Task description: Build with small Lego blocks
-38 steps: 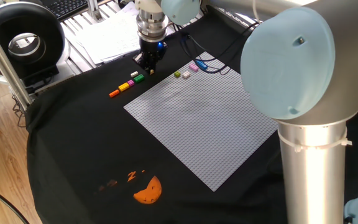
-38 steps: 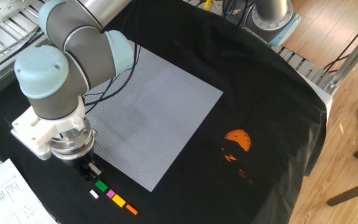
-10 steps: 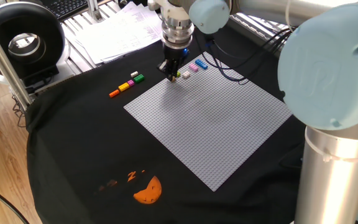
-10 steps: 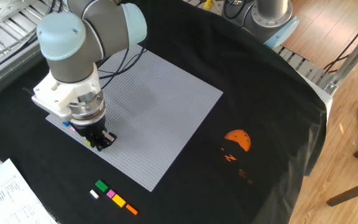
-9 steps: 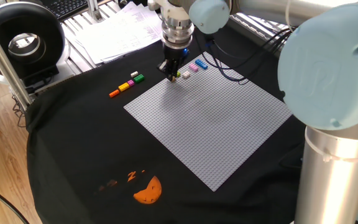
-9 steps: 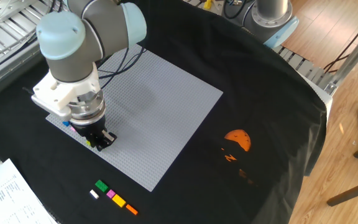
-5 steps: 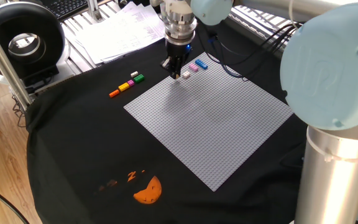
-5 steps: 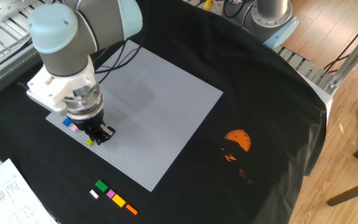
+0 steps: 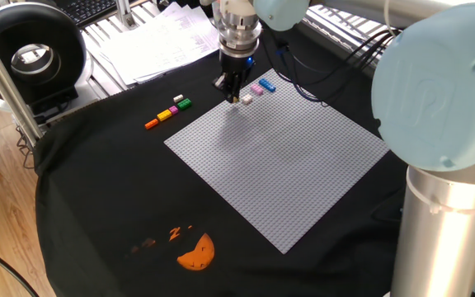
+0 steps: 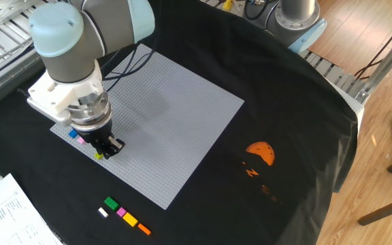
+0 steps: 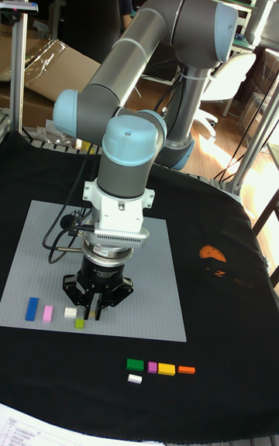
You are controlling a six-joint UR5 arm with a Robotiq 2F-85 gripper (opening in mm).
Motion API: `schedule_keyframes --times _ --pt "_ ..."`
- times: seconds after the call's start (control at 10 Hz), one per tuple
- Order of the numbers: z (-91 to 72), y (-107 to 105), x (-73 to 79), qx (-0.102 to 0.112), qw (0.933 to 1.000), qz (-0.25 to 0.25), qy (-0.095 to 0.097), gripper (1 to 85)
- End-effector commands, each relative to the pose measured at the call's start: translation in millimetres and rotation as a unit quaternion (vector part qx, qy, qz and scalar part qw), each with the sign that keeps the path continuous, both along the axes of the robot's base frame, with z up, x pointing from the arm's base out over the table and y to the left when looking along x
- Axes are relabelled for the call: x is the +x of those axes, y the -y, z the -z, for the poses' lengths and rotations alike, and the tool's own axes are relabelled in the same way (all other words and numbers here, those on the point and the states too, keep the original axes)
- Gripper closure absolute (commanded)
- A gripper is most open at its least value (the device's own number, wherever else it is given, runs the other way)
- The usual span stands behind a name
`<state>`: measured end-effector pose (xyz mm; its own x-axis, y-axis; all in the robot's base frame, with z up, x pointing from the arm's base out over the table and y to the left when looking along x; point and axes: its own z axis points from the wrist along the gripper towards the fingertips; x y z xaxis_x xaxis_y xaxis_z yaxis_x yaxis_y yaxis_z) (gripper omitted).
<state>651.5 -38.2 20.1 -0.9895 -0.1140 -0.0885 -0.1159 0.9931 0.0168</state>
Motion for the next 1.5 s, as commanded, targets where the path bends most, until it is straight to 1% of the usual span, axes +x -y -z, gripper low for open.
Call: schedule_keyframes --times 0.0,0.5,1.0,1.4 --pt "0.4 -6 5.5 0.011 0.9999 0.009 0.007 75.7" --pt "8.4 -11 12.7 0.013 0.9997 0.011 0.015 75.7" --pt "9.8 -14 14.4 0.017 0.9996 0.012 0.017 75.7" --pt "13.1 -14 15.0 0.015 0.9996 0.013 0.02 75.7"
